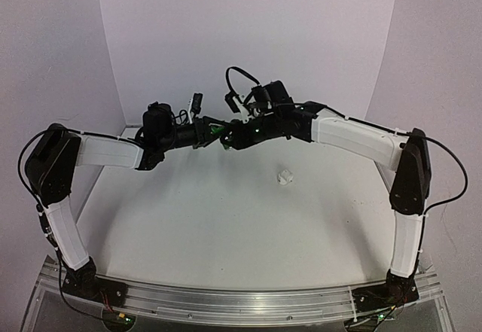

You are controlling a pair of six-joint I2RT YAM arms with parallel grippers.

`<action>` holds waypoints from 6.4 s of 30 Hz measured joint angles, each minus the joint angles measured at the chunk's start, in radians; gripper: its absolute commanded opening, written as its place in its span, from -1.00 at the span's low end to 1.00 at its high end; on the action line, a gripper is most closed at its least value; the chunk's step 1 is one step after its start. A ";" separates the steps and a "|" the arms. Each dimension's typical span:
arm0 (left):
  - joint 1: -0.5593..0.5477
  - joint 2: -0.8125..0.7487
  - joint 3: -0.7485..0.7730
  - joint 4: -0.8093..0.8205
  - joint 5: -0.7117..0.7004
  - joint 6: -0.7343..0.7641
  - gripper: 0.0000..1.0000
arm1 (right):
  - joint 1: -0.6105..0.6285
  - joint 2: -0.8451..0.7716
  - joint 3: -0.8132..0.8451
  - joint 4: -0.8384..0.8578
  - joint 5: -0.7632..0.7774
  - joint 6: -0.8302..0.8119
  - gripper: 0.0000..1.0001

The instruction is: Install the water faucets

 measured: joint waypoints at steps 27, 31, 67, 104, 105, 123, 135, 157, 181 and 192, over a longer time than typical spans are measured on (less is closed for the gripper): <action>-0.018 -0.003 0.050 -0.254 0.301 0.166 -1.00 | -0.031 -0.406 -0.169 -0.391 0.002 -0.754 0.49; -0.054 -0.003 0.105 -0.322 0.387 0.206 -1.00 | -0.031 -0.424 -0.169 -0.451 0.004 -0.896 0.49; -0.095 0.046 0.176 -0.331 0.560 0.160 -0.89 | 0.051 -0.268 -0.131 -0.380 0.166 -1.026 -0.55; -0.070 0.093 0.198 -0.169 0.539 -0.039 0.02 | 0.088 -0.252 -0.137 -0.265 0.279 -0.951 -1.00; -0.069 0.093 0.196 -0.162 0.539 -0.042 0.00 | 0.089 -0.250 -0.138 -0.264 0.278 -0.951 -1.00; -0.063 0.095 0.187 -0.106 0.537 -0.075 -0.27 | 0.098 -0.234 -0.141 -0.223 0.307 -0.922 -1.00; -0.062 0.097 0.187 -0.102 0.539 -0.085 -0.34 | 0.101 -0.234 -0.141 -0.222 0.318 -0.921 -1.00; -0.031 0.104 0.146 -0.083 0.524 -0.088 -1.00 | 0.082 -0.247 -0.141 -0.183 0.338 -0.838 0.96; 0.104 -0.126 -0.037 -0.252 0.027 -0.018 -1.00 | -0.055 -0.318 -0.117 -0.378 0.061 -0.628 0.96; 0.104 -0.142 -0.039 -0.348 -0.026 0.083 -1.00 | -0.232 0.065 0.071 -0.682 0.130 -0.625 0.97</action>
